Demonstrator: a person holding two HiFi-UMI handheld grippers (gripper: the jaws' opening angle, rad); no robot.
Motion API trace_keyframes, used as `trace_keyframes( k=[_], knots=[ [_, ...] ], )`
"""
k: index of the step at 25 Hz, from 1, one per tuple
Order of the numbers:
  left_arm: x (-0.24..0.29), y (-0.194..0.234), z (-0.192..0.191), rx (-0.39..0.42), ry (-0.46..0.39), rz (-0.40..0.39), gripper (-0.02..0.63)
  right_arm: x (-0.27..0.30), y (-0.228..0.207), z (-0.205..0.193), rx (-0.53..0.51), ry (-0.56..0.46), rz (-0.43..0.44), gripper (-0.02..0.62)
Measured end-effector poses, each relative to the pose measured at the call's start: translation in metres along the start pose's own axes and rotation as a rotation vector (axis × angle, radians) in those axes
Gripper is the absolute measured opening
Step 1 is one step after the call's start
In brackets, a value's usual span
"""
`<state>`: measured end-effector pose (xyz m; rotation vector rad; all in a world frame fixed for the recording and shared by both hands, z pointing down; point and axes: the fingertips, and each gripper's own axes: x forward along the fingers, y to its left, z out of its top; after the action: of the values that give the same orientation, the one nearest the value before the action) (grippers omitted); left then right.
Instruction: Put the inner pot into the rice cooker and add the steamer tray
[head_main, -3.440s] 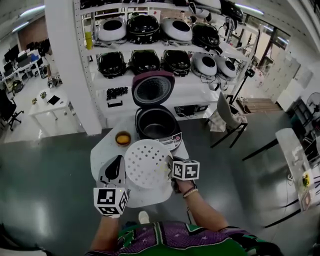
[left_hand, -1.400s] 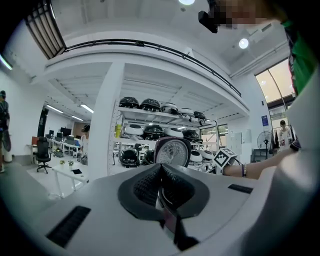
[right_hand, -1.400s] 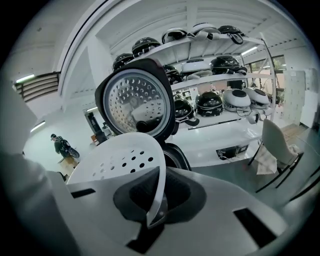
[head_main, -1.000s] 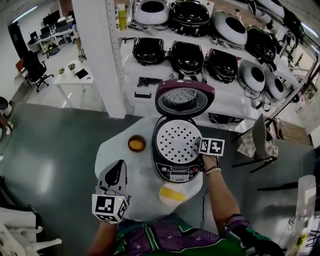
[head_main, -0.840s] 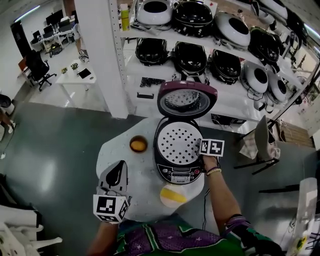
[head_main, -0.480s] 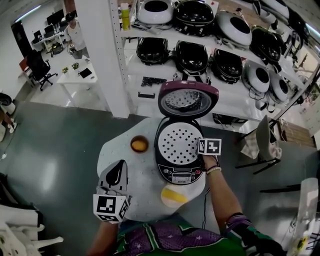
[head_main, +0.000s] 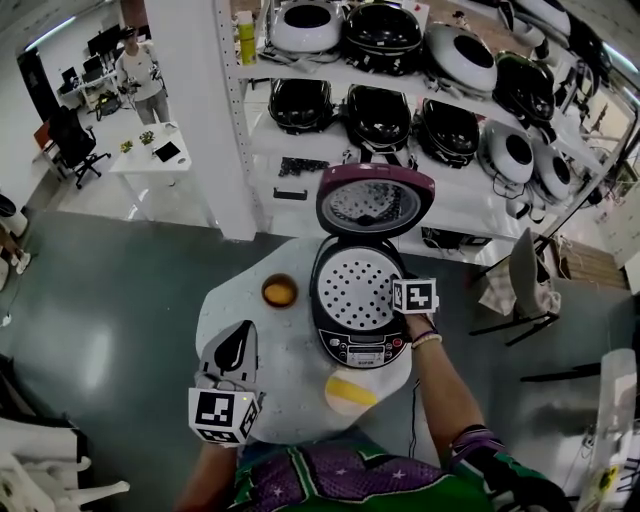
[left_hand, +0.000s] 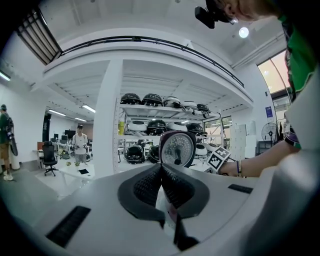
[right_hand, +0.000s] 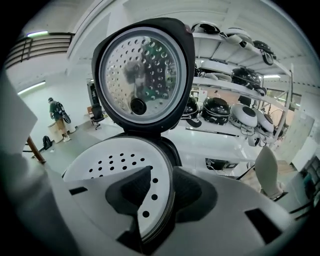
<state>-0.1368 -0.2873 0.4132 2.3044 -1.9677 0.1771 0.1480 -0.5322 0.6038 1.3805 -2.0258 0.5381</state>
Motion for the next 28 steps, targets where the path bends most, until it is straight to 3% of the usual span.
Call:
trace_keyframes(
  k=[11, 16, 22, 28],
  knots=[
    [-0.009, 0.005, 0.008, -0.022, -0.031, -0.061, 0.021, -0.047, 0.005, -0.007, 0.060, -0.069, -0.026, 0.147],
    [-0.013, 0.007, 0.013, -0.038, -0.048, -0.100, 0.021, -0.078, 0.009, -0.021, 0.150, -0.118, -0.050, 0.140],
    [-0.023, 0.006, 0.010, -0.050, -0.023, -0.181, 0.021, -0.120, 0.033, -0.042, 0.273, -0.189, -0.046, 0.140],
    [-0.032, 0.005, 0.012, -0.039, -0.030, -0.247, 0.021, -0.171, 0.059, -0.054, 0.299, -0.266, -0.054, 0.139]
  ],
)
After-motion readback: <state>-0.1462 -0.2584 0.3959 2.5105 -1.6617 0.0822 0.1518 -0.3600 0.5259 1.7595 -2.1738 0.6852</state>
